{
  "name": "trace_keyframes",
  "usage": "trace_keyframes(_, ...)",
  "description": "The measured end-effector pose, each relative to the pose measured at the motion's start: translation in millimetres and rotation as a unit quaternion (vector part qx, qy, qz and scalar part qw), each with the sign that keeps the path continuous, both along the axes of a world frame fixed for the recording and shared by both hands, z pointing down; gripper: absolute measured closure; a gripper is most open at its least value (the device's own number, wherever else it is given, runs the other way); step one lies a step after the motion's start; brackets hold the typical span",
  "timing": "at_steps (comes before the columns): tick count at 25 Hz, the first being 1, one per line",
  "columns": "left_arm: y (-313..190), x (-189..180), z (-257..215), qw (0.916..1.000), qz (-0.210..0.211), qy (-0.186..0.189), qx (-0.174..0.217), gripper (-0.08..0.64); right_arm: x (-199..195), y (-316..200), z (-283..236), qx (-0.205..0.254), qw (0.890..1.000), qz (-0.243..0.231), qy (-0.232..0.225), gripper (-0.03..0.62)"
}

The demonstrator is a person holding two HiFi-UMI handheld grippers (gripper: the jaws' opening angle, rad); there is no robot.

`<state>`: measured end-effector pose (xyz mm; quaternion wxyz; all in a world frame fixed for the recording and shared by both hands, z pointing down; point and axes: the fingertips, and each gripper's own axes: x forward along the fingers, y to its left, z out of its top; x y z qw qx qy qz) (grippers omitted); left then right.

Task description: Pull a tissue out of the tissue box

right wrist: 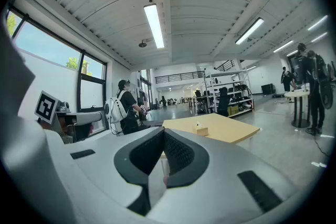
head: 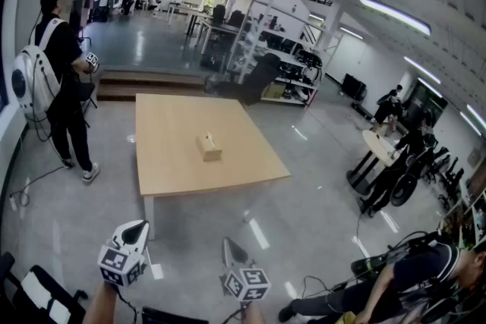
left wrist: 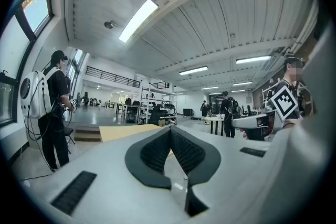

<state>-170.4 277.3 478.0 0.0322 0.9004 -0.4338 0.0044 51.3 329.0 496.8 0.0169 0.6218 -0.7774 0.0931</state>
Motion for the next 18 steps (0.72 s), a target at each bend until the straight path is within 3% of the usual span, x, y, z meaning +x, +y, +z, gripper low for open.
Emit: trace_keyframes(18, -3, -9, 2, 1.0, 0.004, -0.002, -0.004, 0.552, -11, -3, -2, 0.002, 1.0, 0.0, -0.011, 0.581)
